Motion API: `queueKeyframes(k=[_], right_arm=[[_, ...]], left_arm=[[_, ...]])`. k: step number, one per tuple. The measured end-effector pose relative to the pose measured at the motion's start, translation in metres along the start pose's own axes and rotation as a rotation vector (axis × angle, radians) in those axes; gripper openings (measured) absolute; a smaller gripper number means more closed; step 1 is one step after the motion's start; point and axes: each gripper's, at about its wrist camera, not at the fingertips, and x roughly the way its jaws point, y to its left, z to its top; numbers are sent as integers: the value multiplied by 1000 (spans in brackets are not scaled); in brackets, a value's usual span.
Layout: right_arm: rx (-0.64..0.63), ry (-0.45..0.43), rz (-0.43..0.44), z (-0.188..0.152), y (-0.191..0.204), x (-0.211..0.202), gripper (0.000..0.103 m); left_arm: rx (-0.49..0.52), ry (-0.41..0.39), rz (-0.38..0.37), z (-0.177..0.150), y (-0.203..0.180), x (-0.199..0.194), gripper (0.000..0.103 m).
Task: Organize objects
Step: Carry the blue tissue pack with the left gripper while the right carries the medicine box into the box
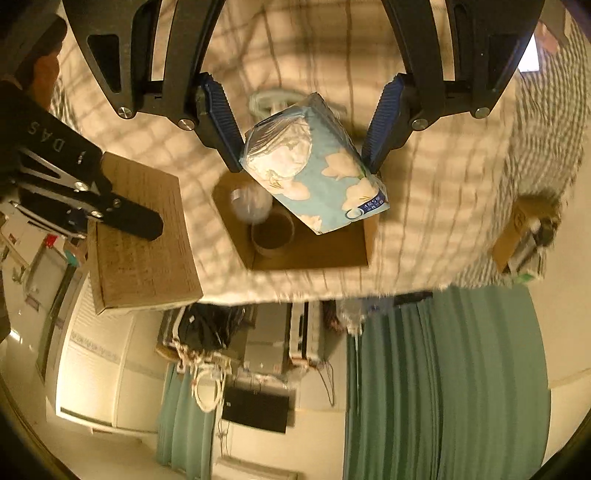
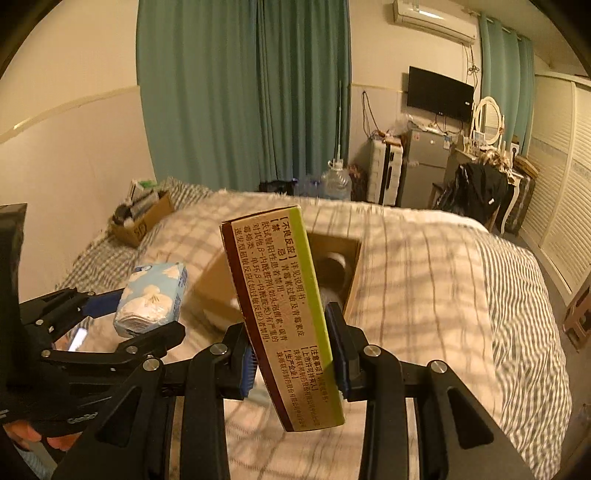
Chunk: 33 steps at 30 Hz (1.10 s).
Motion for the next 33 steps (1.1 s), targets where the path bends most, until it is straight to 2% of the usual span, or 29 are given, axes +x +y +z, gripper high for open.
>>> queueKeyframes(k=[7,13,17,24,28,33], right_arm=[[40,-41,-1,61,-18,22,32],[72,-21,1,90,-33,64,32],[71,36,17,90,-31,106,32],[64,145,49,66,-26,179,32],[60,178,51,54,-25,204,32],[79,186,64,48,-32,216,33]], left_arm=[[29,-75,31,56,0,16,67],[40,-69,29,77,13,58,67],[43,-36,21,72,19,93,67],[78,48,33,48,25,157,67],[93,66,21,38,30,179,67],[107,73,-2,32,29,188,68]])
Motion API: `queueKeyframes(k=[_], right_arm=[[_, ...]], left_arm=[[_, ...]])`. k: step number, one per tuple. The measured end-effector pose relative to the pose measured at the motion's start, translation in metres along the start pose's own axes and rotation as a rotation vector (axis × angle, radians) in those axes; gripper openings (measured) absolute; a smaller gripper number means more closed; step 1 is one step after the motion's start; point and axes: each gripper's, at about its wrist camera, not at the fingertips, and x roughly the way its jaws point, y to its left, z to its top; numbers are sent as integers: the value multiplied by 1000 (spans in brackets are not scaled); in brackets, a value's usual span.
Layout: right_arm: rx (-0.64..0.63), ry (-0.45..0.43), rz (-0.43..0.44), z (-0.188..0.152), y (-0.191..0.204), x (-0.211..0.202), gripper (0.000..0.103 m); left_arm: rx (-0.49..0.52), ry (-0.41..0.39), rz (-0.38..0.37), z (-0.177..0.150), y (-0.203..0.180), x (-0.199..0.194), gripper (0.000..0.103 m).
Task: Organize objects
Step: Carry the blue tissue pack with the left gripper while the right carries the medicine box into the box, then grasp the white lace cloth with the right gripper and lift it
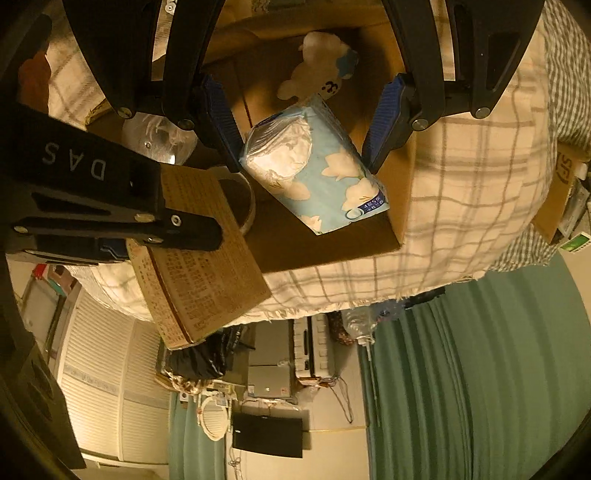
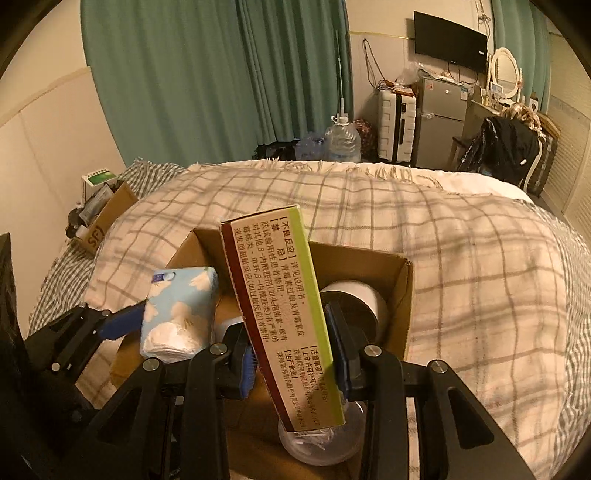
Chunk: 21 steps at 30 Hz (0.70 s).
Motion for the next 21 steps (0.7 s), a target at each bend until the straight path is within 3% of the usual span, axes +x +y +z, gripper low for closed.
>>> queueKeyframes(k=[4,7,8,12,14,21], right_arm=[[23,-19,14,0,-2,-7,35],[35,-58,3,1,-3,-26,54],[35,-73,1,2,-3,-35,58],[20,-140,-52,3,-1,-80,60],[20,-175,-73,1,-1,-105,70],[-41,-244,-166,-28,11,-189,86]], left_arm=[[11,-3,-3,-1,-5,-6,72],[18,-7,12,1,-7,-20,77],[21,-16,20,1,-8,-26,83],[17,-57,53,0,-6,-61,96],[-8,-71,56,0,-4,-79,98],[-81,-113,93,-18,5,-138,103]])
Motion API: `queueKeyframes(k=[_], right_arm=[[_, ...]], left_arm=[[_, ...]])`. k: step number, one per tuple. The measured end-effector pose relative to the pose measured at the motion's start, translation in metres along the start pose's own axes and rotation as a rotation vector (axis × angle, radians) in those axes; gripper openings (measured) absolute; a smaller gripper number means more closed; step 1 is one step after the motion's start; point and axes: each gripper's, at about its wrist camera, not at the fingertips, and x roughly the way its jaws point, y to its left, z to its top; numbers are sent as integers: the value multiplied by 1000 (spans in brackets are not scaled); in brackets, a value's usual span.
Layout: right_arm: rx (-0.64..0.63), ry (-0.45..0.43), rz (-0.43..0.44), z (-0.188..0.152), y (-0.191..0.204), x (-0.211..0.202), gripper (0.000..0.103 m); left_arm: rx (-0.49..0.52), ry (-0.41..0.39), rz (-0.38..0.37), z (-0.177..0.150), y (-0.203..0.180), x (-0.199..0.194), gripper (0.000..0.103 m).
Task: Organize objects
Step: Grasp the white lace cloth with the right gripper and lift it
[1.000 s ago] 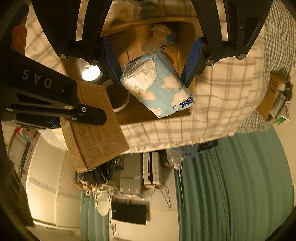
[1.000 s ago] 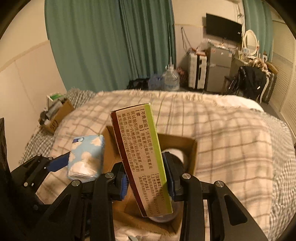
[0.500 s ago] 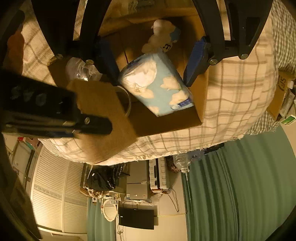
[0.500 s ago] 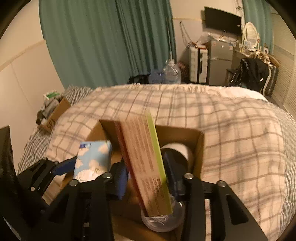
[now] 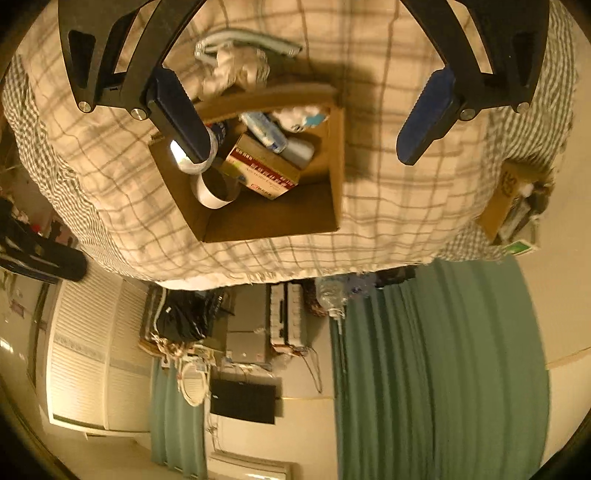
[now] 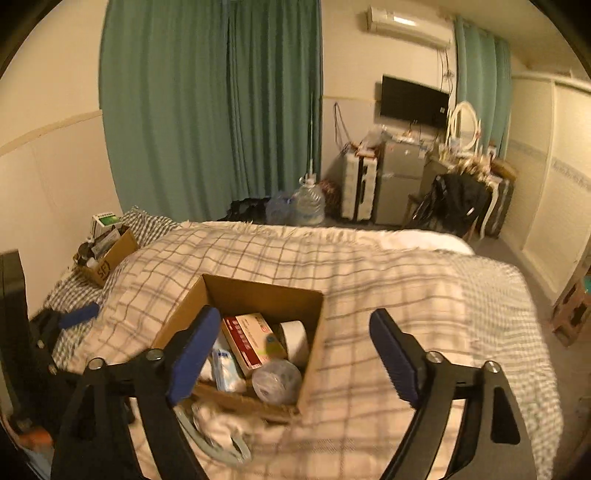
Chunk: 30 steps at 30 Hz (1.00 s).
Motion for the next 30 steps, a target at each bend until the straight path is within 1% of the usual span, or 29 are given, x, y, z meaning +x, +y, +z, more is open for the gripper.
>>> queueKeyframes(k=[2,5,8,11,14,16,17,18,21,24,27,30], right_arm=[[-10,-8,-7,-9,1,-16,90],[-29,-1,-3,-34,8,-35,90],[-59,21,-10,-61,18,-34,90],[-85,48,-1,-94,30,-19,90],[-74,83,20,-126,35,6,90],[-69,159,13,-146,37,32,90],[-68,212,21,-153,38,45,90],[-61,242,24,-157,38,52,90],[-46,276,52,-157,39,61,90],[-47,314,83,-158,50,75,90],[-50,370,130,-157,66,101,90],[-77,410,127,-158,81,127,89]], left_arm=[[3,-5,18,-8,3,-14,103],[-1,-12,71,-29,3,-30,103],[-15,11,87,-53,2,-31,103],[-31,41,131,-86,1,-18,103],[-36,100,146,-117,0,0,103],[-23,170,151,-137,-2,14,103],[-15,191,154,-141,-3,19,103],[-13,201,159,-143,-2,22,103],[-53,201,176,-139,9,24,103],[-95,195,203,-134,22,27,103],[-158,201,199,-135,37,29,103],[-186,202,188,-137,44,30,103]])
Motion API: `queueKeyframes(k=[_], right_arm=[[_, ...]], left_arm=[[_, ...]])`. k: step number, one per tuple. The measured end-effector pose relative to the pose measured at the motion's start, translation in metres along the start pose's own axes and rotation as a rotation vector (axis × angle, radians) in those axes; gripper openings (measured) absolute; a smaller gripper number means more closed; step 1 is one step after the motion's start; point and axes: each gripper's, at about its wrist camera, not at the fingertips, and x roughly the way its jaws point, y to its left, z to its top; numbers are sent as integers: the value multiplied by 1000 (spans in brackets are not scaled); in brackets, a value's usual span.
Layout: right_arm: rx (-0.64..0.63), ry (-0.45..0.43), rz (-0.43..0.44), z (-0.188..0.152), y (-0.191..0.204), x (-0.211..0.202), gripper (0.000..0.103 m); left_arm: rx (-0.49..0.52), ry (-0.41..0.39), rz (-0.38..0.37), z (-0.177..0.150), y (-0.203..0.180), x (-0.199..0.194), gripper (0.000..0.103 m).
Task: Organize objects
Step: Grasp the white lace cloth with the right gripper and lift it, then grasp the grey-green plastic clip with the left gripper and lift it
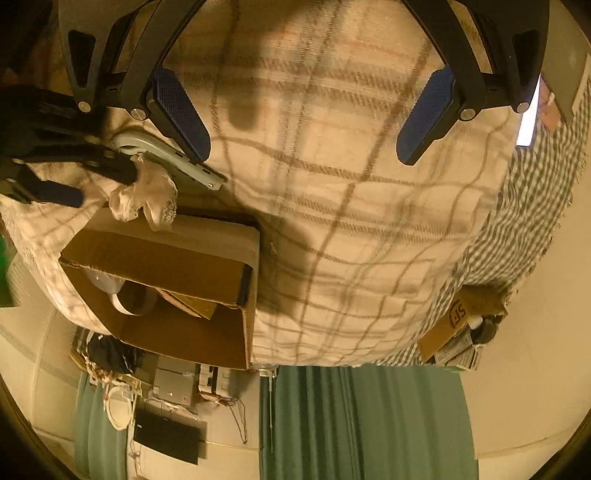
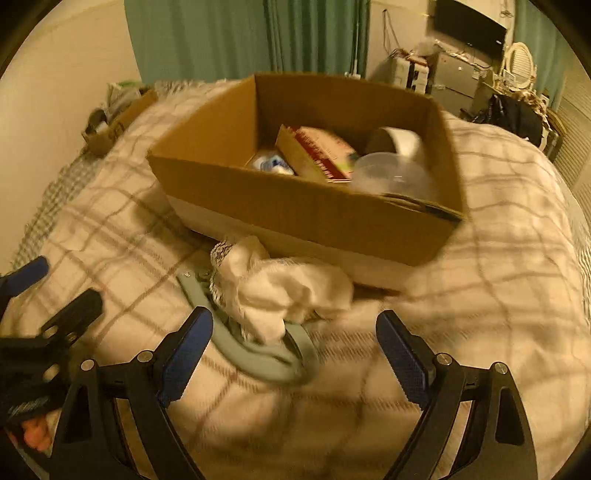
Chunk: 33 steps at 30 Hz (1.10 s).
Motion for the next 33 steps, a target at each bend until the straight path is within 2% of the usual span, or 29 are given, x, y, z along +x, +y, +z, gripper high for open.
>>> queueKeyframes(k=[3,5,6,7,8,11,14,18,21,25,29,33], right_arm=[[-21,44,-11,7,7,22,74],[-24,73,-7,8,8,33,51],[-27,83,-2,8,8,36,43],[-31,82,-2,6,9,35,28],[-38,77,-1,5,9,33,19],[-52,32,-8,-2,9,15,13],[-48,-35,-50,-15,4,-20,12],[-50,-119,-98,-24,-5,-65,12],[-37,-170,-169,-25,-21,-90,12],[11,-167,-190,-27,-50,-88,12],[69,-98,-127,-33,-70,-61,12],[68,-92,-102,-34,-70,-55,12]], left_arm=[[-4,6,0,0,0,2,103],[0,12,2,-1,-2,4,103],[1,13,2,-1,-2,4,103],[0,14,-1,-2,-2,4,103],[-2,15,-2,-2,-2,4,103],[-6,22,6,-3,-5,1,103],[7,32,17,-2,-16,-6,103],[47,17,-1,2,-45,-16,103],[66,32,-42,6,-75,-14,103],[92,77,-58,3,-113,7,103],[65,150,-83,-4,-130,39,102],[47,197,-93,-3,-140,62,102]])
